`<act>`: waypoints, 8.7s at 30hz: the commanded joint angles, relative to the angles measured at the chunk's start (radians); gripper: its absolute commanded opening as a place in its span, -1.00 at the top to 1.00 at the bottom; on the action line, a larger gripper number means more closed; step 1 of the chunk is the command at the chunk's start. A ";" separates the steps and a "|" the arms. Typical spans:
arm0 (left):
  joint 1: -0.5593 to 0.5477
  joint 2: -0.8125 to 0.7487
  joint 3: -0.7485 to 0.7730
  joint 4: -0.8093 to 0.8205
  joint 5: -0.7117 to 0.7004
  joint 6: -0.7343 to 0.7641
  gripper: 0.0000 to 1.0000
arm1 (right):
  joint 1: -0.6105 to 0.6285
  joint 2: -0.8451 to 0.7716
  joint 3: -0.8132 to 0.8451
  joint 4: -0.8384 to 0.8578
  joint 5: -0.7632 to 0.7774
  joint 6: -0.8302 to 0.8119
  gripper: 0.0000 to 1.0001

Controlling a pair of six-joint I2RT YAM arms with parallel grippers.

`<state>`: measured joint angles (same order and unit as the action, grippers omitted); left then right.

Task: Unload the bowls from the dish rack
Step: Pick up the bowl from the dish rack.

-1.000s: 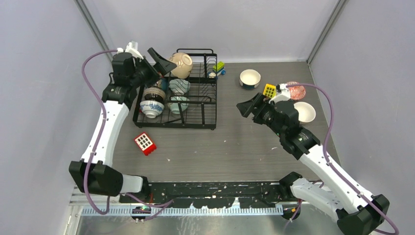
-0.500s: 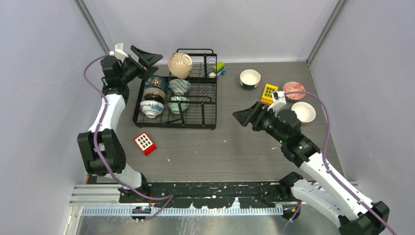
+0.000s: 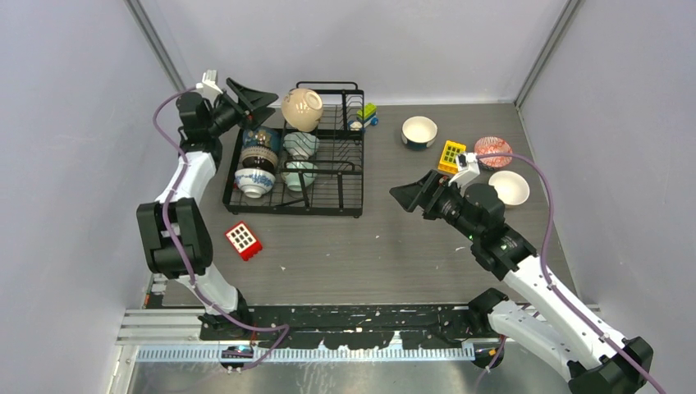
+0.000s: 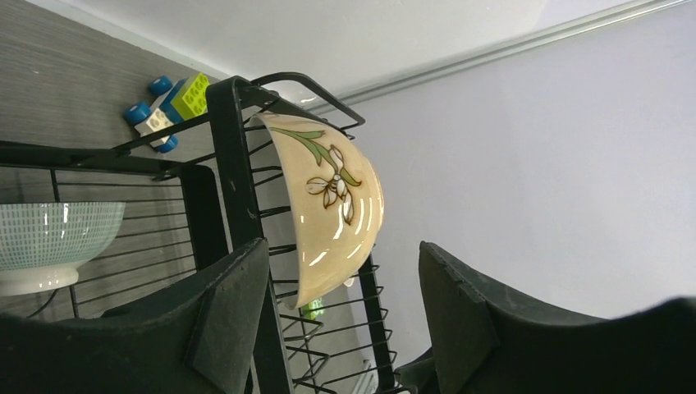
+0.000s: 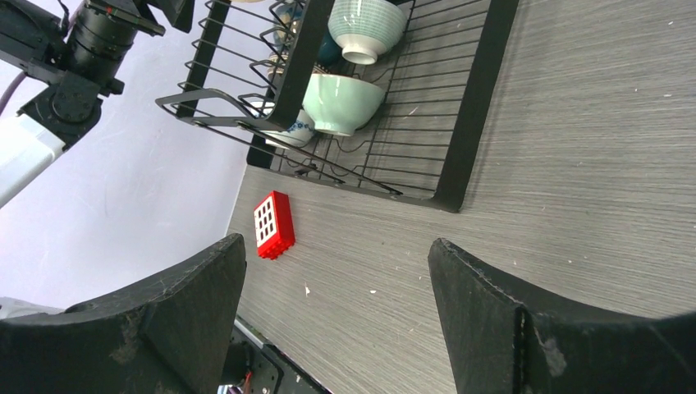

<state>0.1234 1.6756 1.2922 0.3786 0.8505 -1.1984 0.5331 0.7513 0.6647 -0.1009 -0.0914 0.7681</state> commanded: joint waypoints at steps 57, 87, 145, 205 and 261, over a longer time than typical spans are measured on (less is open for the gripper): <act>-0.115 0.191 0.044 0.471 0.117 -0.293 0.37 | 0.005 -0.043 -0.026 -0.010 0.079 -0.004 -0.71; -0.198 0.245 0.192 0.627 0.092 -0.430 0.99 | 0.005 -0.061 -0.044 -0.021 0.088 -0.007 -0.71; -0.551 -0.685 0.046 -0.914 -0.190 0.895 0.99 | 0.004 -0.077 0.423 -0.402 0.197 -0.287 -0.86; -1.784 -0.624 -0.192 -1.330 -1.079 1.693 0.99 | 0.605 0.608 1.015 -1.058 0.209 -0.405 -0.60; -1.800 -0.614 -0.116 -1.304 -1.001 1.663 0.99 | 0.752 0.738 0.891 -1.036 0.244 -0.437 0.37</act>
<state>-1.6691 1.0843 1.1259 -0.9920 -0.1268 0.4683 1.2732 1.4803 1.5536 -1.1328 0.1303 0.3542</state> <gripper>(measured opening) 0.085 0.332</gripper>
